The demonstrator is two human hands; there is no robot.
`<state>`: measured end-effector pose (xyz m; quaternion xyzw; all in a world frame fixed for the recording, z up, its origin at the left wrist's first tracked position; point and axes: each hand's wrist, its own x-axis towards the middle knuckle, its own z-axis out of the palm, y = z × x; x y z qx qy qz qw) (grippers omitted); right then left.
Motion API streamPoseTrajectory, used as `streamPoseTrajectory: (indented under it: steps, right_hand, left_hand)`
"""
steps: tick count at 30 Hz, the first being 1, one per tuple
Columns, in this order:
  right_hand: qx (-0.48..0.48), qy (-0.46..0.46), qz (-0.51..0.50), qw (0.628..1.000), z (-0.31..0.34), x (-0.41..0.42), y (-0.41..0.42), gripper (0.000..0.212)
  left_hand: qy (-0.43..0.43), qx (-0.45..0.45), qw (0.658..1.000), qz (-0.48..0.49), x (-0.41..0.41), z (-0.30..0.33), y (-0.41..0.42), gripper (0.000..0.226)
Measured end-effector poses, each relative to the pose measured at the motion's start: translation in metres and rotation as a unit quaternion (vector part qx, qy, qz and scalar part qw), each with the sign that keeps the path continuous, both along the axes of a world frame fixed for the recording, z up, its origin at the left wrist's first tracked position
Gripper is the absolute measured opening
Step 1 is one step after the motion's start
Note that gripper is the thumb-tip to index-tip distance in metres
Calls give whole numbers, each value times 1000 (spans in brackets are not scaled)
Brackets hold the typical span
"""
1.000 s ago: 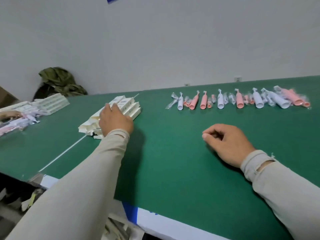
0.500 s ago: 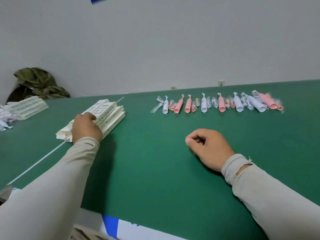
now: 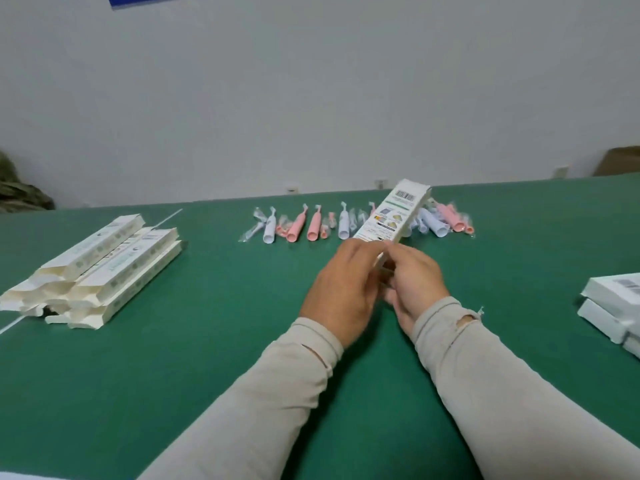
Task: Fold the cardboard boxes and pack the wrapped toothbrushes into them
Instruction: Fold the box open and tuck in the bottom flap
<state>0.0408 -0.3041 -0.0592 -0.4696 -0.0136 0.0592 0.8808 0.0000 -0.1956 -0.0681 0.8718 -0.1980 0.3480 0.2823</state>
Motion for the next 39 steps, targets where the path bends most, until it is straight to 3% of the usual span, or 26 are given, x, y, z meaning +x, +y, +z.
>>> streamPoseTrajectory:
  steps: [3, 6, 7, 9, 11, 13, 14, 17, 20, 23, 28, 33, 39]
  right_hand:
    - [-37, 21, -49, 998, -3, 5, -13, 21]
    - [-82, 44, -14, 996, -3, 8, -16, 21]
    - [-90, 49, 12, 995, -2, 8, -16, 21]
    - [-122, 44, 60, 990, -1, 7, -13, 22]
    - [-128, 24, 105, 986, -6, 2, -10, 20]
    - [-120, -5, 142, 983, -14, -5, -5, 20]
    - [-129, -22, 145, 981, -17, -7, -2, 23]
    - [-254, -87, 75, 960, -24, -7, 0, 42]
    - [-333, -174, 48, 925, -26, -8, -2, 33]
    - [-390, -210, 21, 896, -30, -9, 0, 26]
    - [-389, -257, 5, 885, -33, -11, 6, 17]
    - [-385, -248, -21, 889, -34, -10, 9, 10]
    - [-393, -262, -44, 880, -31, -12, 9, 9]
  left_hand:
    - [-48, -34, 998, -8, 3, 0, -3, 30]
    - [-93, -282, 954, 43, 13, 7, 10, 9]
    - [-44, -386, 920, 54, 17, 7, 15, 5]
    - [150, -535, 832, -16, 21, 5, 22, 12]
    - [294, -598, 731, -150, 22, 0, 22, 50]
    - [330, -646, 654, -214, 21, -4, 21, 77]
    - [325, -666, 635, -220, 22, -5, 22, 77]
    - [282, -712, 617, -181, 27, -8, 29, 65]
    - [247, -743, 612, -112, 32, -7, 37, 86]
    - [221, -759, 605, -93, 32, -6, 39, 84]
    - [254, -751, 595, -128, 27, -6, 33, 90]
    - [274, -721, 618, -153, 23, -9, 19, 71]
    - [278, -723, 611, -159, 26, -13, 18, 65]
